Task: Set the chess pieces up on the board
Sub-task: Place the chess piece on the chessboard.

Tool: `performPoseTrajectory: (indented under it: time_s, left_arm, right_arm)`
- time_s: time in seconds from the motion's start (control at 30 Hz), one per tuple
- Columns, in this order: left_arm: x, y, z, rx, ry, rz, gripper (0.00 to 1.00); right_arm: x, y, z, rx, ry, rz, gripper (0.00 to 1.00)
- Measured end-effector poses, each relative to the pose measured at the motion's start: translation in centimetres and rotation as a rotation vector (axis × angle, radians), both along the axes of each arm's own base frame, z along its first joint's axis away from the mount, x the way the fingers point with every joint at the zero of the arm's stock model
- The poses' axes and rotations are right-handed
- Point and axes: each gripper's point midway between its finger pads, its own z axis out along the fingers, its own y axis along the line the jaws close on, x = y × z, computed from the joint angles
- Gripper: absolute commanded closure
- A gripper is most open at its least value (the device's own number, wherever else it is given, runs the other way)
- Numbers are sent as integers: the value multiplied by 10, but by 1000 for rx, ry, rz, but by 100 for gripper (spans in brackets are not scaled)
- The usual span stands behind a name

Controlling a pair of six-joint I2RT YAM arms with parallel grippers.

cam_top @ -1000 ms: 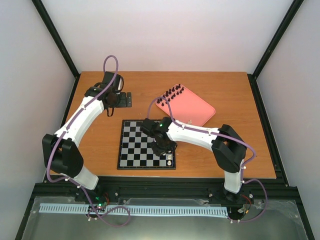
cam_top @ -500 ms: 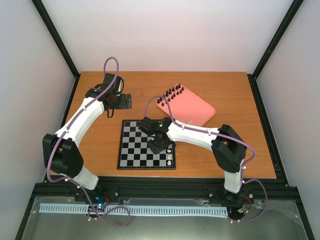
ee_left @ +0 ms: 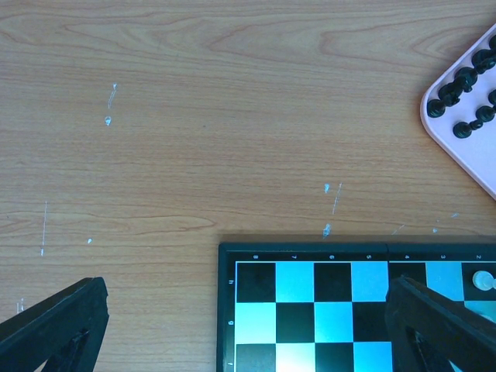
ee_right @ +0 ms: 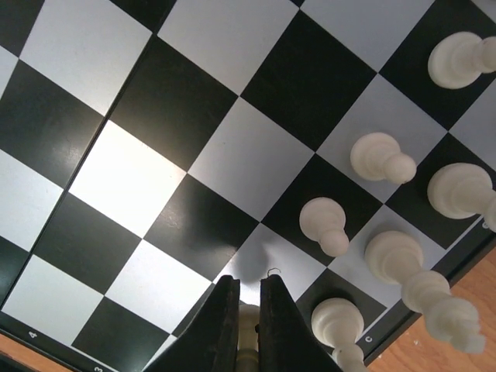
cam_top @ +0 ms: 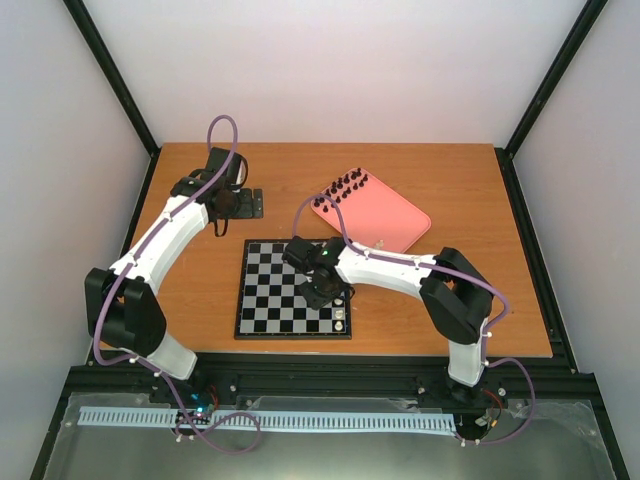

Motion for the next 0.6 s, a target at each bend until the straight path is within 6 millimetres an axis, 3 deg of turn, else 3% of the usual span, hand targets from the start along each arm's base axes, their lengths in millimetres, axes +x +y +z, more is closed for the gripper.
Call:
performPoseTrajectory:
  time_s: [0.6]
  left_arm:
    - [0,0,-2,-3,-1,4,0]
  right_arm:
    - [9,2,-5,9,-11,10,97]
